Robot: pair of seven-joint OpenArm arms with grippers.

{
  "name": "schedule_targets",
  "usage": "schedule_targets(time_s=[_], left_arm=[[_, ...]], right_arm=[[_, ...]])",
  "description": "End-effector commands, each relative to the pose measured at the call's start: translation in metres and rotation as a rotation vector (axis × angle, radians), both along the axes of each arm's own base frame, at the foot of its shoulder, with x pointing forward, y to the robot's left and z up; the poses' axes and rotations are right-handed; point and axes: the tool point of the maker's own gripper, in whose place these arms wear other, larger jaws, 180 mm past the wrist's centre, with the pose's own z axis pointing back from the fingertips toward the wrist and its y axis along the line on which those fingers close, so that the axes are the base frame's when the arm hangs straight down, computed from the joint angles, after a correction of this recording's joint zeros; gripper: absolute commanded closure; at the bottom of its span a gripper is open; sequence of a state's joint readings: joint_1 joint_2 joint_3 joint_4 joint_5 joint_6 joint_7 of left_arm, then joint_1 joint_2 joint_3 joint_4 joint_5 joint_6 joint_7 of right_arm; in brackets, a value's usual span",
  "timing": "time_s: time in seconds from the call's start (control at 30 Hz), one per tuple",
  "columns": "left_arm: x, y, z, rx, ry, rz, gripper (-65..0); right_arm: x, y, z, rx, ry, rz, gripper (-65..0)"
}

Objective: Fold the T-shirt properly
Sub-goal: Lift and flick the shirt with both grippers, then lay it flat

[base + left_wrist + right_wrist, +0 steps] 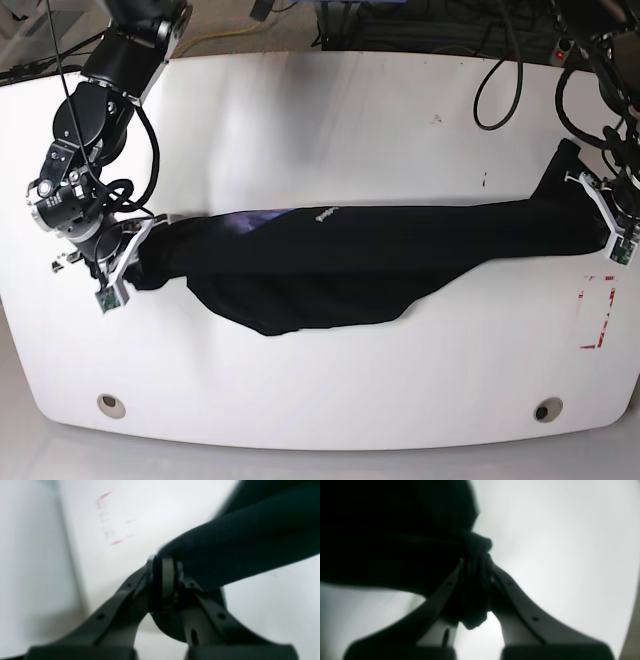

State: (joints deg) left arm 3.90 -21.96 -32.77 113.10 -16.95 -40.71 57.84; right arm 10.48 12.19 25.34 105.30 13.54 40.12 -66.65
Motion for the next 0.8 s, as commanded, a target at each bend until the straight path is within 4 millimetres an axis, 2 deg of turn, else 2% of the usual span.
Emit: schedule_targets(time_s=[0.0,0.07,0.1,0.17,0.33,0.4,0.47,0.6,0.67,0.77], left_arm=[[0.020,0.021,0.042,0.083,-0.075,0.077,0.0],[0.034,0.023,0.063,0.109,-0.109,0.099,0.0],[0.038,0.023,0.070,0.115,-0.122,0.102,0.0],[0.051,0.024,0.094,0.139,-0.168,0.124,0.0],[0.069,0.022,0.143,0.184,-0.268,0.124,0.0],[0.075,0.022,0.169,0.238,-0.309,0.103,0.0],[0.080,0.019,0.194,0.283,-0.352,0.087,0.0],[0.084,0.018,0.238,0.337,-0.437,0.082,0.0],[0.084,0.017,0.253,0.360,-0.465,0.078,0.0],[0.086,0.012,0.256,0.377,-0.466,0.061,0.0]], right_arm=[[0.030,-0.010,0.046,-0.026,-0.112,-0.005,0.0],[0.047,-0.009,0.072,-0.052,-0.155,0.009,0.0],[0.051,-0.008,0.079,-0.059,-0.168,0.017,0.0],[0.068,-0.001,0.109,-0.087,-0.230,0.049,0.0],[0.093,0.003,0.158,-0.130,-0.315,0.081,0.0],[0.103,0.007,0.184,-0.161,-0.356,0.103,0.0],[0.109,0.007,0.215,-0.209,-0.409,0.115,0.0],[0.111,0.004,0.262,-0.287,-0.489,0.120,0.0],[0.111,0.003,0.275,-0.315,-0.506,0.121,0.0],[0.110,0.000,0.275,-0.337,-0.488,0.116,0.0]])
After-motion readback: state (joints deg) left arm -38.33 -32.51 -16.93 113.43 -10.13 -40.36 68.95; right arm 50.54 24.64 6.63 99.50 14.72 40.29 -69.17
